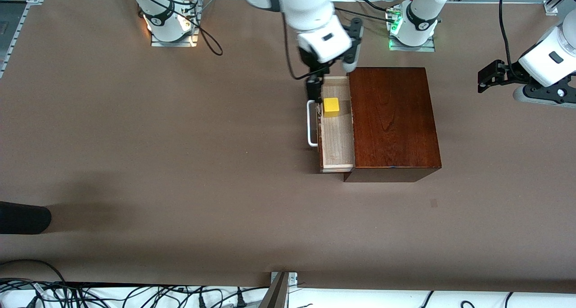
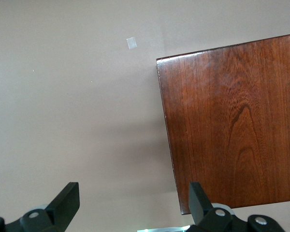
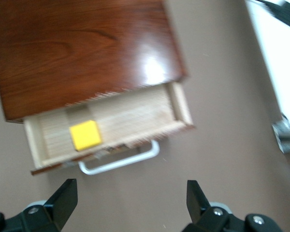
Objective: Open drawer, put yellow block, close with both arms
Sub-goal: 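Withdraw the right gripper while the left gripper moves toward the box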
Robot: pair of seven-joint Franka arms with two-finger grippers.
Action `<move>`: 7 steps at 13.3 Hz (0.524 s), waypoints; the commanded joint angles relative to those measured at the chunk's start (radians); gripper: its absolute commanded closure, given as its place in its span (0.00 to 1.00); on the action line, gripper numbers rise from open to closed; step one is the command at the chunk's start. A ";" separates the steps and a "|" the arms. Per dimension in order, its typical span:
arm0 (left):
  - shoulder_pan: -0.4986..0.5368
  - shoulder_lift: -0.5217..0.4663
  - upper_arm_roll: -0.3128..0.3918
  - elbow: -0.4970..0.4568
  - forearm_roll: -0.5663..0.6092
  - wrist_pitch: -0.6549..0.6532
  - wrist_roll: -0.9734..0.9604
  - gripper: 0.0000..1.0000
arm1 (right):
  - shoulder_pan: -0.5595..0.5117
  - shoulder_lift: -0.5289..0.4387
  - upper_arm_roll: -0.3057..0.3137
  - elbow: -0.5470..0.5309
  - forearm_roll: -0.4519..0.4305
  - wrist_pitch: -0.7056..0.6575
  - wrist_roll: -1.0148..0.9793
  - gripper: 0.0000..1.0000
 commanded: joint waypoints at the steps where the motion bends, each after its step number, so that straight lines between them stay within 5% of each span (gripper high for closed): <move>1: 0.003 -0.013 -0.002 0.008 -0.015 -0.016 -0.007 0.00 | -0.212 -0.052 0.018 -0.032 0.145 -0.044 -0.038 0.00; 7: -0.001 -0.007 -0.008 0.008 -0.018 -0.082 -0.009 0.00 | -0.512 -0.123 -0.009 -0.032 0.164 -0.219 -0.030 0.00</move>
